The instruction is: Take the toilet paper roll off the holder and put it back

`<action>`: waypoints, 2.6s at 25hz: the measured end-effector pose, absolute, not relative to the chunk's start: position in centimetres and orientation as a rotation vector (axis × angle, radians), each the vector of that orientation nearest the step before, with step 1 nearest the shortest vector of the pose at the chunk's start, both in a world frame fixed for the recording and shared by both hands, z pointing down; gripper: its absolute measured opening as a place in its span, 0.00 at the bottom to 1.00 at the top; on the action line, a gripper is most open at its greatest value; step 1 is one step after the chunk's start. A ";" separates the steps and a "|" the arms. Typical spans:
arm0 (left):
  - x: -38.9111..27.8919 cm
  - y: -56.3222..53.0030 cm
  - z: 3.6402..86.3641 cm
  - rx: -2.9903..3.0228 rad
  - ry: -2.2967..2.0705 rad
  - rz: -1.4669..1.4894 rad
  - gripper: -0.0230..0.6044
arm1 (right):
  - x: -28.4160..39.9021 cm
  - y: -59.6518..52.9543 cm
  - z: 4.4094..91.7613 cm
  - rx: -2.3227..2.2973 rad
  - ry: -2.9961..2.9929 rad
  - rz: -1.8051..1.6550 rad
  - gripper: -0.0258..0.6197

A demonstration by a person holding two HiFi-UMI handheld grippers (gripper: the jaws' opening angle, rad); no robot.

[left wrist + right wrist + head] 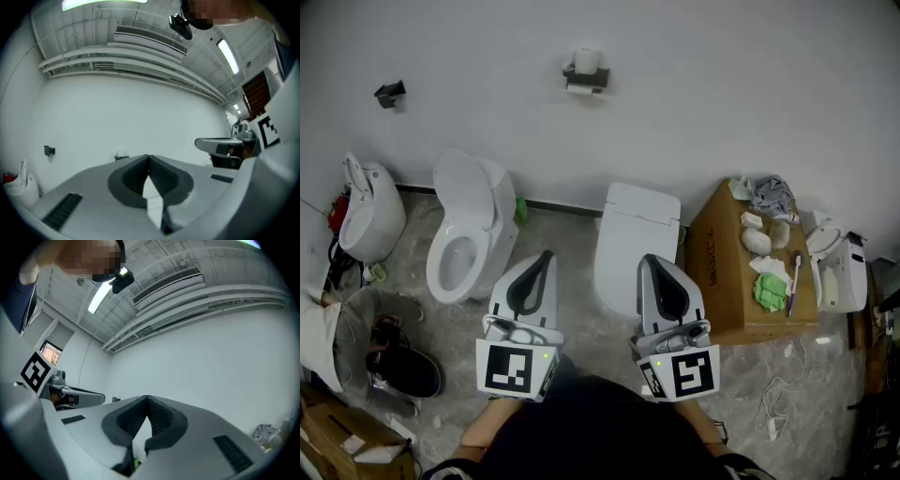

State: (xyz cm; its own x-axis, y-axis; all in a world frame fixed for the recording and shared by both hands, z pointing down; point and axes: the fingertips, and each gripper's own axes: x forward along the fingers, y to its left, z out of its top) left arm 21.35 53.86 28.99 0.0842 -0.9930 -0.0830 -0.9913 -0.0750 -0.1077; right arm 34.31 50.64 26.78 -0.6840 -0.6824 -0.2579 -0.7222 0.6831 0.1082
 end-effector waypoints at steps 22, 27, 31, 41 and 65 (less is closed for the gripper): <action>14.8 42.2 31.0 -2.249 2.061 0.025 0.04 | 26.4 39.1 29.4 -1.099 2.787 0.223 0.23; 9.5 34.7 30.2 -2.275 2.013 0.002 0.04 | 20.8 31.3 28.7 -1.138 2.782 0.195 0.25; 5.8 29.4 29.0 -2.330 1.969 -0.017 0.04 | 17.1 25.7 28.0 -1.188 2.769 0.192 0.27; -0.1 18.9 29.1 -2.395 1.909 -0.003 0.04 | 11.5 16.0 28.1 -1.280 2.739 0.190 0.28; -3.6 11.0 30.3 -2.446 1.833 0.023 0.04 | 8.7 8.5 27.6 -1.376 2.704 0.230 0.28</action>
